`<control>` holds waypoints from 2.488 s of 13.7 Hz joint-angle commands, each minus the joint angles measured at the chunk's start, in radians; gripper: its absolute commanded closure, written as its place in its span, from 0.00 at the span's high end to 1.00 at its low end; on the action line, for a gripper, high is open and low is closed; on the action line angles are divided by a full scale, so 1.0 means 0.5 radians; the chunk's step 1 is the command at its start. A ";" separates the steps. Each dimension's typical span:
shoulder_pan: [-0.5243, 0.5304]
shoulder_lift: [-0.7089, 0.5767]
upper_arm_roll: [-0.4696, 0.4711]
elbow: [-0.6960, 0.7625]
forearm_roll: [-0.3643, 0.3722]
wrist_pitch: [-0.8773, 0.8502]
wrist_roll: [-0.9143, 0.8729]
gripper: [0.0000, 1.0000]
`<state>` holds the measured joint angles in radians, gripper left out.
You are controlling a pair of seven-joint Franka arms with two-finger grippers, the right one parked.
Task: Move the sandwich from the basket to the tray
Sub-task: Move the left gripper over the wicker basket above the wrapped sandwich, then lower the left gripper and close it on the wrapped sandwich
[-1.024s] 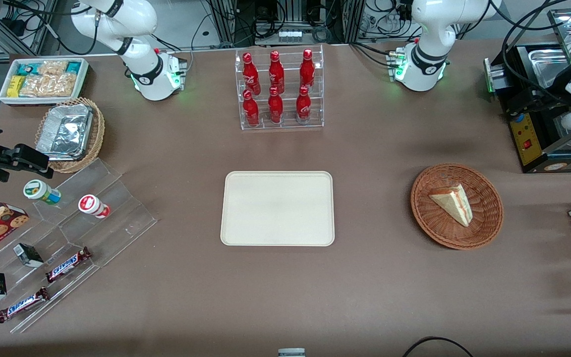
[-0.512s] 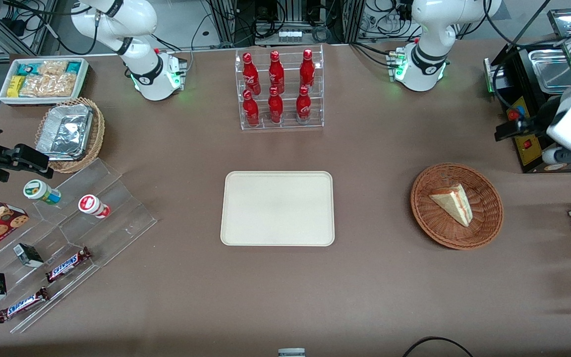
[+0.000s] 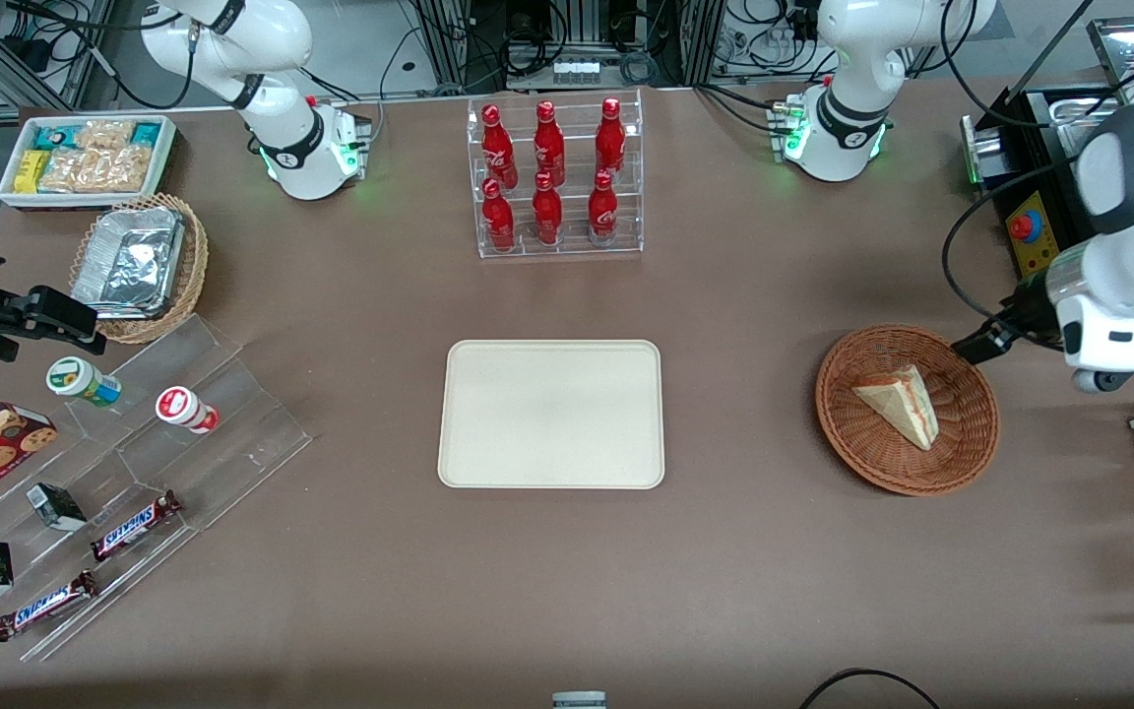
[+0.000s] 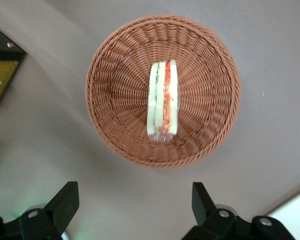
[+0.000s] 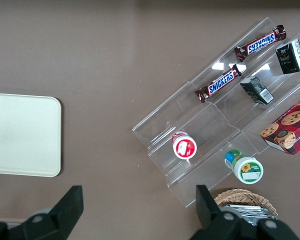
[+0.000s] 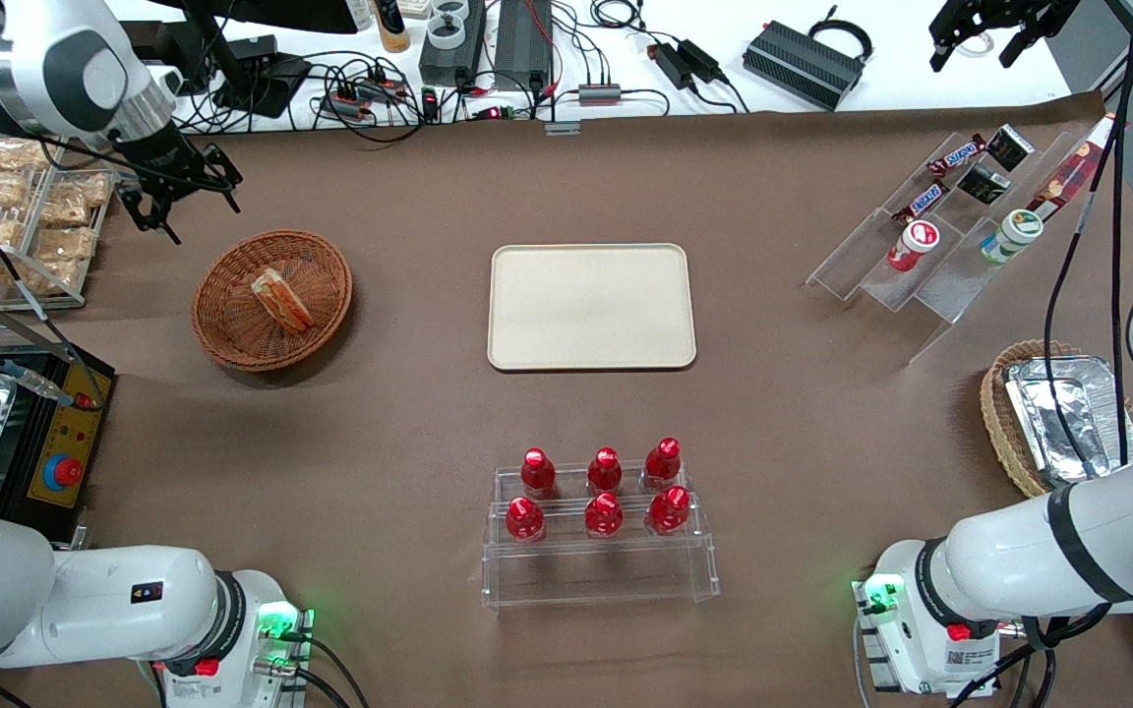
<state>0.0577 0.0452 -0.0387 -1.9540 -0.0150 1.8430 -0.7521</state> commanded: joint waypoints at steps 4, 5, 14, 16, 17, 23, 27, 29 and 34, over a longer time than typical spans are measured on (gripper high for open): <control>0.001 -0.029 -0.009 -0.476 -0.028 0.681 -0.348 1.00; 0.001 0.017 -0.009 -0.497 -0.028 0.747 -0.355 1.00; -0.017 0.262 -0.015 -0.522 -0.010 1.008 -0.352 1.00; -0.017 0.290 -0.021 -0.525 -0.001 1.035 -0.352 1.00; -0.020 0.299 -0.021 -0.525 -0.001 1.051 -0.352 1.00; -0.023 0.382 -0.024 -0.525 0.015 1.130 -0.330 1.00; -0.023 0.419 -0.024 -0.525 0.018 1.143 -0.327 0.90; -0.100 0.453 -0.018 -0.516 0.018 1.140 -0.324 0.56; -0.091 0.453 -0.018 -0.513 0.018 1.119 -0.318 0.16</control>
<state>0.0164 0.2714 -0.0504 -2.2146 -0.0157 2.4001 -0.9102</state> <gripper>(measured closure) 0.656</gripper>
